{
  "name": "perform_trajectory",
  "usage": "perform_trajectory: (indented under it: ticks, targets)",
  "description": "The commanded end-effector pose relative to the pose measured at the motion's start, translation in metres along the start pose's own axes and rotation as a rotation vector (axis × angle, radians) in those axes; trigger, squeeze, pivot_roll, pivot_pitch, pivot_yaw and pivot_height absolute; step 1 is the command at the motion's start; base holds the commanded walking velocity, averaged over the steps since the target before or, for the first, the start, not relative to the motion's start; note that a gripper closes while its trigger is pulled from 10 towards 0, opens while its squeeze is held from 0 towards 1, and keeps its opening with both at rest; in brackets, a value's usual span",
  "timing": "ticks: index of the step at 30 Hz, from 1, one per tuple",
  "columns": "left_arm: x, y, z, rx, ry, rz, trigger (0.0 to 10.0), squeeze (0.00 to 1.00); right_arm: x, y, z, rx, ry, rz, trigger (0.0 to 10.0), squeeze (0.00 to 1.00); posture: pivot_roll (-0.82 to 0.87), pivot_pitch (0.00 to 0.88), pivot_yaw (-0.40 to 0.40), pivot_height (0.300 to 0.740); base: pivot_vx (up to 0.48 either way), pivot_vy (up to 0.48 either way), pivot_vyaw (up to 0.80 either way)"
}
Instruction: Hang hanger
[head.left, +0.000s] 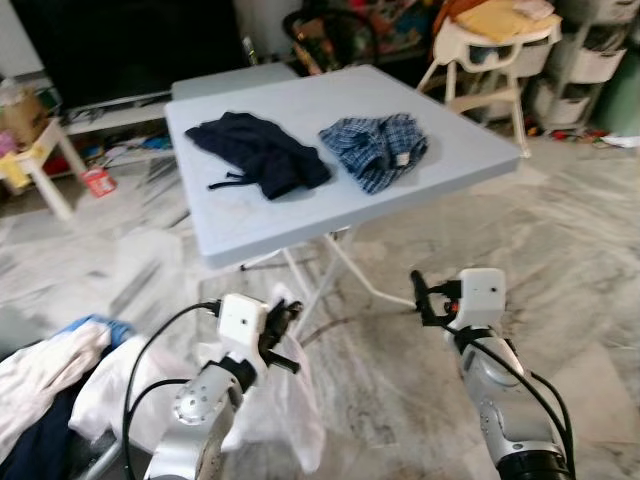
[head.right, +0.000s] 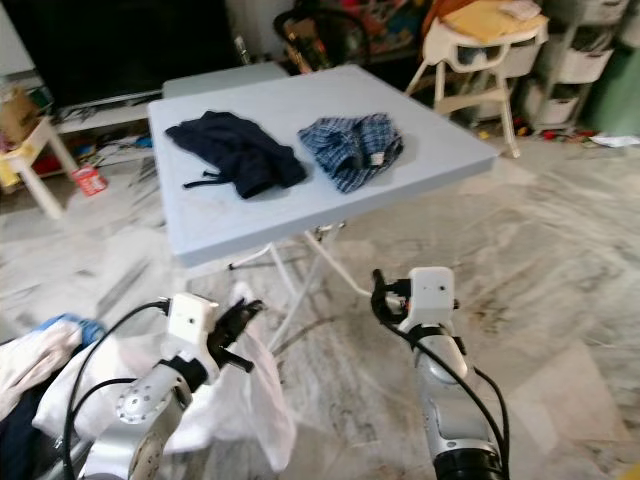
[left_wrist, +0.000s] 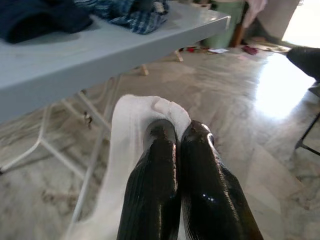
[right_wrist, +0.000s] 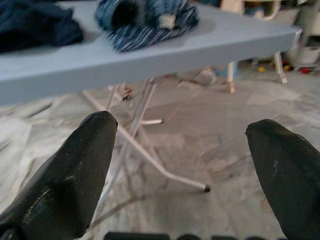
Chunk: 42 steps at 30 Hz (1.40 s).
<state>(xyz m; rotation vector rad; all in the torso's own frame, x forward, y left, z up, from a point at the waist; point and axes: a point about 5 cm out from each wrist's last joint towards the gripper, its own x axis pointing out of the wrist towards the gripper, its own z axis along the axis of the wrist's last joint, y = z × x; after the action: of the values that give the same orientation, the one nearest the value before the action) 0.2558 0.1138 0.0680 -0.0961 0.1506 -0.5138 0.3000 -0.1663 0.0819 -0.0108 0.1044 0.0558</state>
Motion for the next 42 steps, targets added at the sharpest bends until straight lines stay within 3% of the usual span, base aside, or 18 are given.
perform_trajectory:
  ticks: [1,15,19,27,33,38,42]
  targets:
    - [-0.003,0.006,0.003,0.031,0.005,0.001,10.0,0.00,0.001,0.011,0.001,0.011,-0.003,0.022,10.0,0.00,-0.08,0.000,0.051,0.740,0.292,0.000,-0.80]
    - [-0.003,0.004,-0.003,0.040,0.047,-0.037,10.0,0.00,0.002,0.012,-0.001,0.011,-0.001,0.025,10.0,0.00,-0.08,0.000,0.050,0.740,0.224,0.000,-0.75]
    - [-0.001,0.012,-0.010,0.072,0.105,0.070,10.0,0.00,0.002,0.010,-0.001,0.010,0.001,0.025,10.0,0.00,-0.07,0.000,0.047,0.740,0.000,0.000,0.00]
    - [-0.009,0.021,-0.013,0.035,0.131,0.160,10.0,0.00,-0.002,0.005,-0.003,0.012,0.020,0.010,10.0,0.00,-0.06,0.007,0.026,0.740,0.000,0.000,0.00]
    - [-0.020,0.035,-0.021,0.029,0.160,0.206,10.0,0.00,-0.003,0.018,-0.009,0.043,0.035,0.025,10.0,0.00,-0.03,0.000,0.018,0.740,0.000,0.000,0.00]
    - [-0.016,0.041,-0.013,0.031,0.133,0.266,10.0,0.00,0.008,0.028,-0.014,0.041,0.066,0.061,10.0,0.00,0.01,0.000,-0.019,0.740,0.000,0.000,0.00]
    - [-0.016,0.044,-0.009,0.056,0.123,0.254,10.0,0.00,0.015,0.039,-0.004,0.042,0.044,0.117,10.0,0.00,0.01,0.000,-0.035,0.740,0.000,0.000,0.00]
